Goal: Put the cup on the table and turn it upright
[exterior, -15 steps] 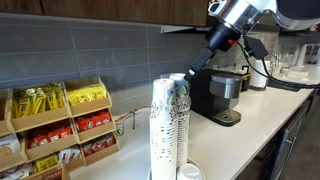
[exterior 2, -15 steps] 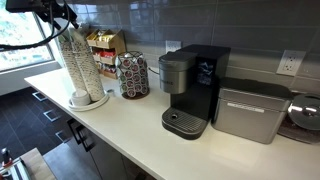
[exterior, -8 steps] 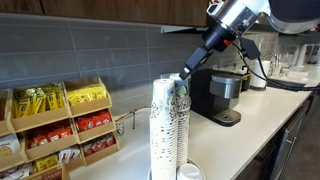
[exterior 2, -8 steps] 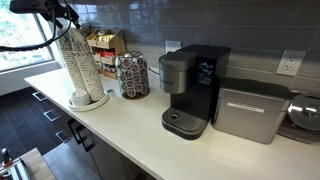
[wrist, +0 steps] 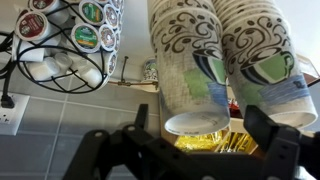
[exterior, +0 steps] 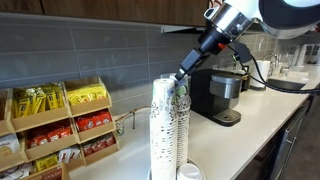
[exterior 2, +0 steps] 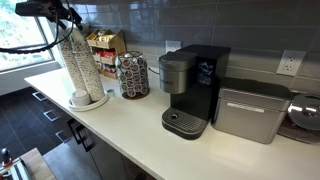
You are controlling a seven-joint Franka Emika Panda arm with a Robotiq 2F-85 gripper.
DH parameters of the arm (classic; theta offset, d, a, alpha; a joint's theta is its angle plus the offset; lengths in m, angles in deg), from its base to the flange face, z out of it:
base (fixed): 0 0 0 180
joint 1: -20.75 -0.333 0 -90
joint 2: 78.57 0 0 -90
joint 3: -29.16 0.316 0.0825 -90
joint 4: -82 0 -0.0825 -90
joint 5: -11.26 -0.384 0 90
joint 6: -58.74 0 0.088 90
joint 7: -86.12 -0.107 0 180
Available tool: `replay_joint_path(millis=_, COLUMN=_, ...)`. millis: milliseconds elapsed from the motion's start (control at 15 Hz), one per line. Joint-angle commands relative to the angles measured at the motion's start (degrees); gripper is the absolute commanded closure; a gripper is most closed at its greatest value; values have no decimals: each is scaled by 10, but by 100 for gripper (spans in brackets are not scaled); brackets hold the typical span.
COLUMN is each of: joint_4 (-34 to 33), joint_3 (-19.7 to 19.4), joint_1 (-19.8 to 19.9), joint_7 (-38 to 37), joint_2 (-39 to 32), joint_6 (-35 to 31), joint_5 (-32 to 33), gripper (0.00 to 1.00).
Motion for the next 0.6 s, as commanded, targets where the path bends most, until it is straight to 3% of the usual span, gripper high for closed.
replay_joint_path(millis=0, joint_4=12, joint_3=-3, joint_1=-6, joint_7=-8, joint_2=-2, joint_6=-22, joint_5=-15, gripper=29)
replay_joint_path(millis=67, joint_4=12, joint_3=-3, joint_1=-6, joint_7=-9, joint_2=-3, joint_6=-25, joint_5=-16, gripper=32)
replay_joint_path(millis=200, joint_4=12, joint_3=-3, joint_1=-6, joint_7=-12, joint_2=-4, joint_6=-27, joint_5=-18, gripper=49)
replay_joint_path(millis=333, joint_4=11, joint_3=-2, joint_1=-4, joint_7=-16, joint_2=-5, joint_6=-26, joint_5=-19, gripper=61)
replay_joint_path(millis=533, joint_4=9, joint_3=-5, joint_1=-9, joint_7=-17, joint_2=-1, joint_6=-29, joint_5=-26, gripper=61)
